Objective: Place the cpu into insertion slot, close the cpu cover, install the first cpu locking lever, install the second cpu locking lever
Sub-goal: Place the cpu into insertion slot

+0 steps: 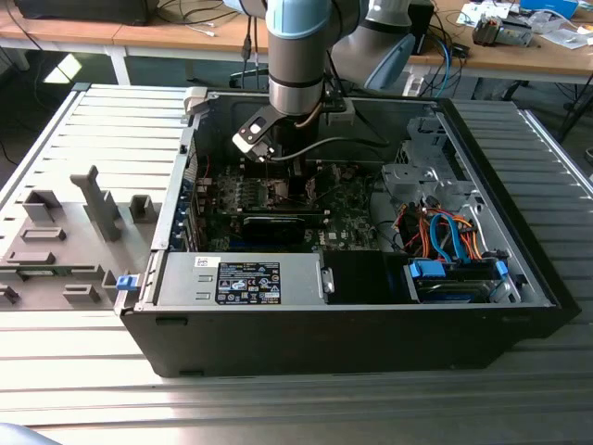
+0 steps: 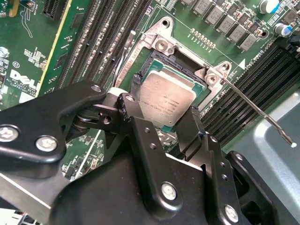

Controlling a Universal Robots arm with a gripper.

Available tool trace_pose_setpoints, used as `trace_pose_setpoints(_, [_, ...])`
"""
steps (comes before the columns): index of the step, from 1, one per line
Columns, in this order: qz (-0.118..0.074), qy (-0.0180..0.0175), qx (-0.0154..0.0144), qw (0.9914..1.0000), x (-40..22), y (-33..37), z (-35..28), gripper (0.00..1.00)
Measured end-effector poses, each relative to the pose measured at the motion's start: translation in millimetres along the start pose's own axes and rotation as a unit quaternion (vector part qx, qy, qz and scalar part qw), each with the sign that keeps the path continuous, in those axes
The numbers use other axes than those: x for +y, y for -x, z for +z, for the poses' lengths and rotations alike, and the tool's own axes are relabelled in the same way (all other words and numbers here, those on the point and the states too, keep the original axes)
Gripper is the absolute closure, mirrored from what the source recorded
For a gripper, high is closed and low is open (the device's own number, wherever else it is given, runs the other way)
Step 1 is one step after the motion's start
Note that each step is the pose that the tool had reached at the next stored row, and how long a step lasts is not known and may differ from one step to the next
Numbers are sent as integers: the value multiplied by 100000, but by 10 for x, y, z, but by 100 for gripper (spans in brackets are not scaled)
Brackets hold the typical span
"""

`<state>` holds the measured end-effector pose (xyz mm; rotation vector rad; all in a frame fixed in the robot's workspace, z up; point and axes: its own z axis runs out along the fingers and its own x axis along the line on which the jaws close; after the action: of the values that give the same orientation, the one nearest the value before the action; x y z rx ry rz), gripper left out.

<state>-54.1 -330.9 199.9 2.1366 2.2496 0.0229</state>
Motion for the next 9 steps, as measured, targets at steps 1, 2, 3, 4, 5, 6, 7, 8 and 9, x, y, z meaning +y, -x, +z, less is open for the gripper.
trace_pose_setpoints(1, [162, -4, -9, 100000, 0, 1, 1, 46])
trace_pose_setpoints(2, [639, -15, 18, 99998, -1, 1, 4, 46])
trace_pose_setpoints(3, [1195, -20, 105, 99993, -1, 1, 6, 46])
trace_pose_setpoints(4, [1443, -20, 175, 99989, -1, 1, 7, 46])
trace_pose_setpoints(5, [1512, -15, 204, 99988, 0, 3, 8, 46])
trace_pose_setpoints(6, [1566, -14, 220, 99987, -1, 4, 9, 46])
trace_pose_setpoints(7, [1661, -12, 294, 99986, 0, 11, 10, 46])
trace_pose_setpoints(8, [1720, 4, 449, 99984, -1, 17, 10, 46])
trace_pose_setpoints(9, [1736, 3, 607, 99983, -1, 23, 10, 46])
